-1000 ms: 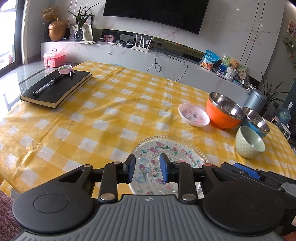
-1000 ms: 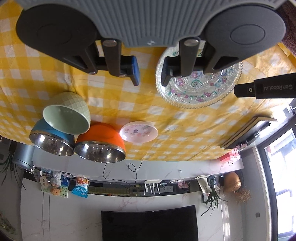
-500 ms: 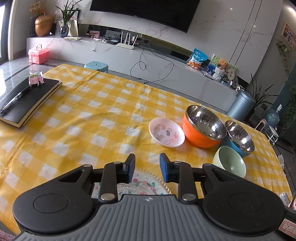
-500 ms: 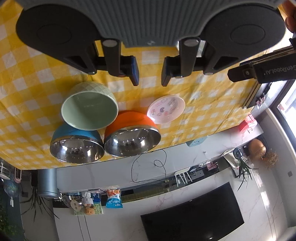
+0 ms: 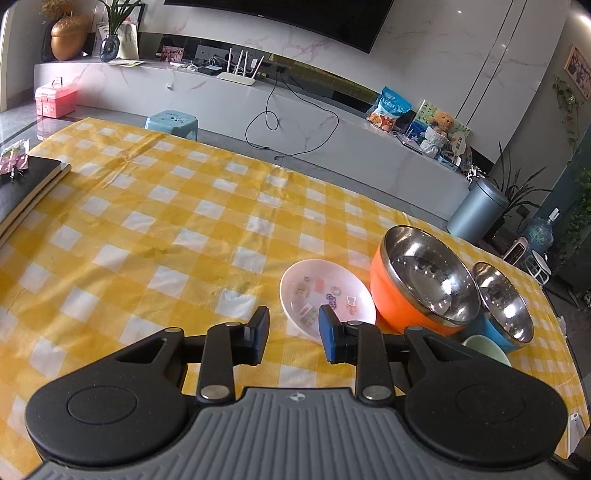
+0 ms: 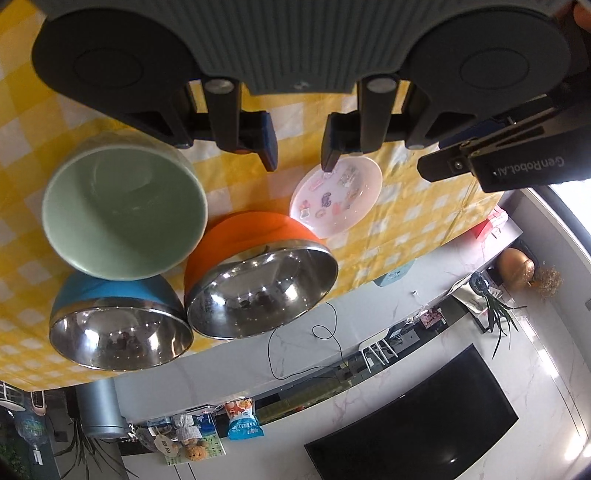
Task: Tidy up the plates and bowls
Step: 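Move both grippers to the small pink plate rim and close them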
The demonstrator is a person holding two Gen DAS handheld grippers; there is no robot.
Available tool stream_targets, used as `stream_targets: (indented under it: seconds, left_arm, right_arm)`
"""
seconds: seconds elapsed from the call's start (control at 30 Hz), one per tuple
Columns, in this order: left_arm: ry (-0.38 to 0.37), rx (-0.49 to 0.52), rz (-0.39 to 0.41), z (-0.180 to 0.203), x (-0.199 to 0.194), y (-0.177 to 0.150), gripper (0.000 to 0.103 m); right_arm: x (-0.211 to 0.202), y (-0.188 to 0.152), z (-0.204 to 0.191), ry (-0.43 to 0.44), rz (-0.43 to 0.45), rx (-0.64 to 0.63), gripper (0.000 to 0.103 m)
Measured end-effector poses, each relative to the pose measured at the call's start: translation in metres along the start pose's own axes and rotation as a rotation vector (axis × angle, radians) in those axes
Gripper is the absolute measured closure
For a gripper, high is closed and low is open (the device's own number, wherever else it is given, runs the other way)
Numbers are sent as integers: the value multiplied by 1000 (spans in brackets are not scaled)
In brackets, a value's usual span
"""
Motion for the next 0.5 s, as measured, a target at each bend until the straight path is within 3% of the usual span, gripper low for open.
stream_targets:
  seconds: [0.27,0.33,0.5]
  left_arm:
    - [5,31,-70,-16,53,10,71]
    - [6,38,-73,-18,59,11,74]
    - [3,50,-86,-22,70,10,84]
  right_arm:
    - [37,8,-12,-11,-21,25,85]
    - [44,10,-13,-9,-27,28,91]
    - [54,13,-18,-10,-31,23,91]
Point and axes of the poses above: each gripper's, at about its wrist camera, not at the fingertips, and x roughly the way its jaws point, z to its right, y to its top, the point moved 5 cm from there along x, roughly the way its jaws point, and after that the axes turned 15 degrees about -y, right-handed, at the moved point
